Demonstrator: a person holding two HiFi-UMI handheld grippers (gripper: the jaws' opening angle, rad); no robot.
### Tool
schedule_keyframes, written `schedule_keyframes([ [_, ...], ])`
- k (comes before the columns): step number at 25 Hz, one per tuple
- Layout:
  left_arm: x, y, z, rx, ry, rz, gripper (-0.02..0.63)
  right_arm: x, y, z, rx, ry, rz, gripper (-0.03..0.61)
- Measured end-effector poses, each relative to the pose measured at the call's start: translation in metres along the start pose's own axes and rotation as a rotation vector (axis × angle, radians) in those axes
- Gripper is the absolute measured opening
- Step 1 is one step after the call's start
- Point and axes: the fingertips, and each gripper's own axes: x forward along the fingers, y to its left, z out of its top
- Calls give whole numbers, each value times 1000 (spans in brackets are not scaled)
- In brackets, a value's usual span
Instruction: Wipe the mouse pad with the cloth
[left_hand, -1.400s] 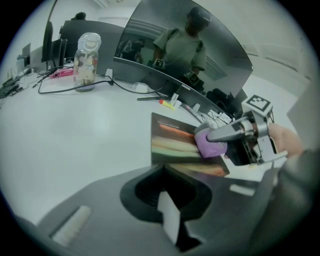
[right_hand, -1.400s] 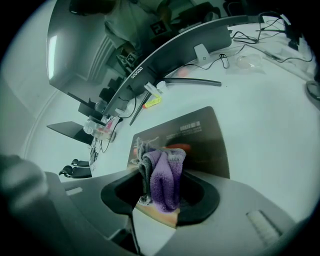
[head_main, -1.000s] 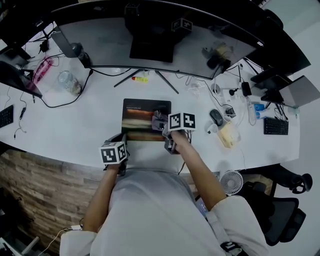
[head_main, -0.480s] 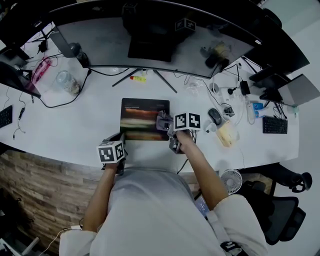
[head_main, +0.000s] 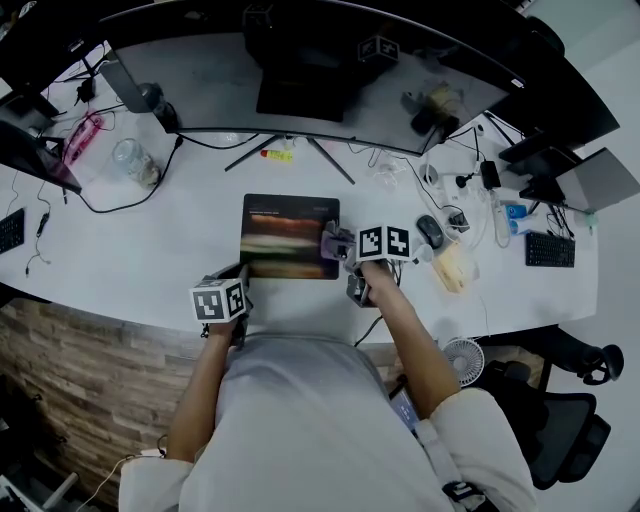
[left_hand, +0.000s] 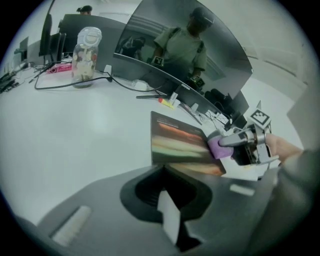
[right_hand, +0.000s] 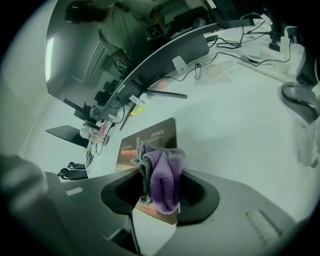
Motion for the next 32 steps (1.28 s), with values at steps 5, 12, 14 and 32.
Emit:
schedule_keyframes([
  [5, -2, 3, -1, 5, -8, 12, 0, -5, -7, 1, 14, -7, -9, 189],
  [12, -2, 4, -1, 0, -5, 9, 0, -14, -18, 1, 41, -19, -38, 187],
  [14, -2, 3, -1, -1, -4, 7, 0, -17, -21, 0, 37, -18, -59, 186],
  [32, -4, 5, -1, -15, -1, 2, 0, 14, 54, -19, -24, 3, 41, 186],
])
